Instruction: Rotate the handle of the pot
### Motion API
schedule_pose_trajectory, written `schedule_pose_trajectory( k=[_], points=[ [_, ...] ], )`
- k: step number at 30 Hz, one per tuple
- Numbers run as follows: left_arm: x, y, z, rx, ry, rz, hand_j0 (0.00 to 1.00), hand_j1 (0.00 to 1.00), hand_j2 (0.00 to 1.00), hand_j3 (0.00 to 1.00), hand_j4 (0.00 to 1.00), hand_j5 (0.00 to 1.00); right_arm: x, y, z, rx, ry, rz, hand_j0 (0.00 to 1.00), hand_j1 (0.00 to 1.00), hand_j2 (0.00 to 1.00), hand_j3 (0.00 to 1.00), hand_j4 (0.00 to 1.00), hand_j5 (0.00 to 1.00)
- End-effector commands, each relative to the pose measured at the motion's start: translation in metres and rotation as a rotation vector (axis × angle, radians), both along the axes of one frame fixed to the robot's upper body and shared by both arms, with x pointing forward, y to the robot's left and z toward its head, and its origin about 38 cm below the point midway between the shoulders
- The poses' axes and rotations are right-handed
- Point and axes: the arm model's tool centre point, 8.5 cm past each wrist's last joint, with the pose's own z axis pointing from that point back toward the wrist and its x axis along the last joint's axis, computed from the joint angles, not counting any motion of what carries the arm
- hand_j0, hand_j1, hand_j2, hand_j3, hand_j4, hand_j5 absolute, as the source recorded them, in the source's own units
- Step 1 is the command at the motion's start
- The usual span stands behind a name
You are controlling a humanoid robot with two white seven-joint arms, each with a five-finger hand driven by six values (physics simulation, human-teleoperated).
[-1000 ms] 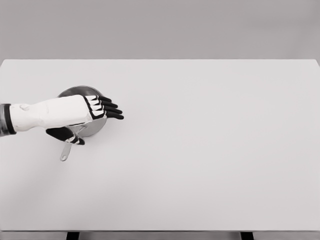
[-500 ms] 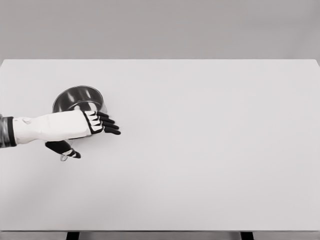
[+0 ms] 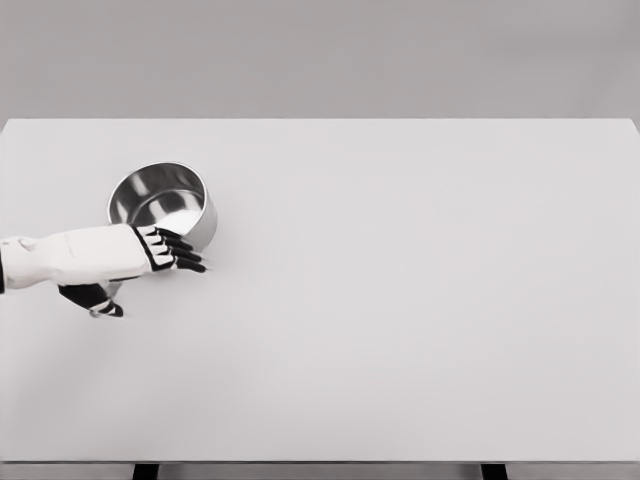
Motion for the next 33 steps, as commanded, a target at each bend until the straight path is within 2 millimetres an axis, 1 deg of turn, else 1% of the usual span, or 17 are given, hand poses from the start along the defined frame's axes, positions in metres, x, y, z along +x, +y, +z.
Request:
schedule_pose_trajectory(
  k=[1,7,10,12,16,19,29,33],
  points=[
    [0.003,0.010,0.001,0.010,0.004,0.029,1.00,1.00,1.00,1.00,1.00,1.00,0.000,0.000,0.000,0.000,0.000,0.000,1.00,1.00,1.00,1.00,1.00,1.00],
    [0.015,0.038,-0.005,0.023,0.024,0.121,1.00,1.00,1.00,1.00,1.00,1.00,0.000,0.000,0.000,0.000,0.000,0.000,1.00,1.00,1.00,1.00,1.00,1.00],
    [0.017,0.044,-0.007,0.027,0.031,0.143,1.00,1.00,1.00,1.00,1.00,1.00,0.000,0.000,0.000,0.000,0.000,0.000,1.00,1.00,1.00,1.00,1.00,1.00],
    [0.022,0.055,-0.009,0.029,0.037,0.178,1.00,1.00,1.00,1.00,1.00,1.00,0.000,0.000,0.000,0.000,0.000,0.000,1.00,1.00,1.00,1.00,1.00,1.00],
    [0.028,0.074,-0.010,0.032,0.042,0.241,1.00,1.00,1.00,1.00,1.00,1.00,0.000,0.000,0.000,0.000,0.000,0.000,1.00,1.00,1.00,1.00,1.00,1.00],
    [0.032,0.085,-0.010,0.032,0.043,0.278,1.00,1.00,1.00,1.00,1.00,1.00,0.000,0.000,0.000,0.000,0.000,0.000,1.00,1.00,1.00,1.00,1.00,1.00],
    [0.049,0.112,-0.013,0.006,0.048,0.386,1.00,1.00,1.00,1.00,1.00,1.00,0.000,0.000,0.000,0.000,0.000,0.000,1.00,1.00,1.00,1.00,1.00,1.00],
    [0.058,0.113,-0.014,-0.019,0.044,0.409,1.00,1.00,1.00,1.00,1.00,1.00,0.000,0.000,0.000,0.000,0.000,0.000,1.00,1.00,1.00,1.00,1.00,1.00]
  ],
)
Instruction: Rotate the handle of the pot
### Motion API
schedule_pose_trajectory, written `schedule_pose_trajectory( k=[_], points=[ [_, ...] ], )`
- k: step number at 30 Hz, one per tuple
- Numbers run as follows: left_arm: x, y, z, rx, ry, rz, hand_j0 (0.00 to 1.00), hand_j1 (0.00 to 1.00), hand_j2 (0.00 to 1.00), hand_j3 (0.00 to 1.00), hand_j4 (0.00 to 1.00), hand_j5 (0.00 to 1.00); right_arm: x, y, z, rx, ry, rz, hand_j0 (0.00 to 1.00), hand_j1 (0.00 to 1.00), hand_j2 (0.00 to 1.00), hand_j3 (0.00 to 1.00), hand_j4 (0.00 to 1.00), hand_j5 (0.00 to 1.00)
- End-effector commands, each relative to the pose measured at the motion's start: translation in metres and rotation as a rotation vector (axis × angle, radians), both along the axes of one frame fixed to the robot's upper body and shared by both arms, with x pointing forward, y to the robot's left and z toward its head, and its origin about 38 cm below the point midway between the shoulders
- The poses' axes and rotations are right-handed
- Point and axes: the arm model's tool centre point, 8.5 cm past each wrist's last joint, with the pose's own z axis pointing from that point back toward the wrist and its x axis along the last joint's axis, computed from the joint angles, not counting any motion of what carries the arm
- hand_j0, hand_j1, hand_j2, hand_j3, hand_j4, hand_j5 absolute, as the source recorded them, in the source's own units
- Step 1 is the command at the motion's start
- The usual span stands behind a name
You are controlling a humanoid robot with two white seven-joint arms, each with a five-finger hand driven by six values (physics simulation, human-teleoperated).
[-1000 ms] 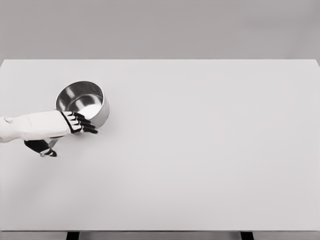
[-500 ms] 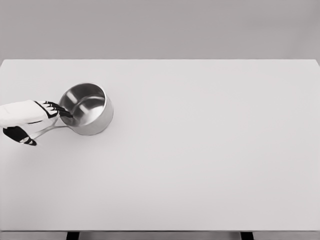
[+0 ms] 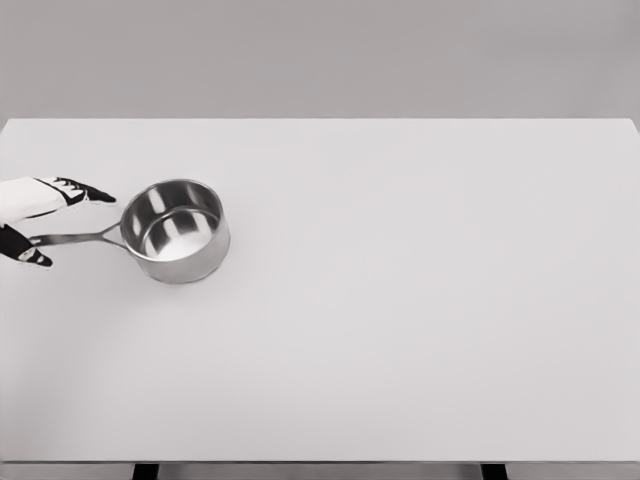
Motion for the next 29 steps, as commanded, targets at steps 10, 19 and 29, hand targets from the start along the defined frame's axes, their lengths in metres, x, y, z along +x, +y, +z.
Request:
schedule_pose_trajectory(
  k=[10,19,29],
  points=[
    [0.007,0.006,0.000,-0.028,-0.005,0.036,1.00,1.00,1.00,1.00,1.00,1.00,0.000,0.000,0.000,0.000,0.000,0.000,1.00,1.00,1.00,1.00,1.00,1.00],
    [-0.014,-0.082,0.060,-0.080,-0.148,-0.266,1.00,1.00,1.00,1.00,1.00,1.00,0.000,0.000,0.000,0.000,0.000,0.000,1.00,1.00,1.00,1.00,1.00,1.00],
    [0.042,-0.007,0.025,-0.164,-0.077,0.058,1.00,1.00,1.00,1.00,1.00,1.00,0.000,0.000,0.000,0.000,0.000,0.000,1.00,1.00,1.00,1.00,1.00,1.00]
  ],
)
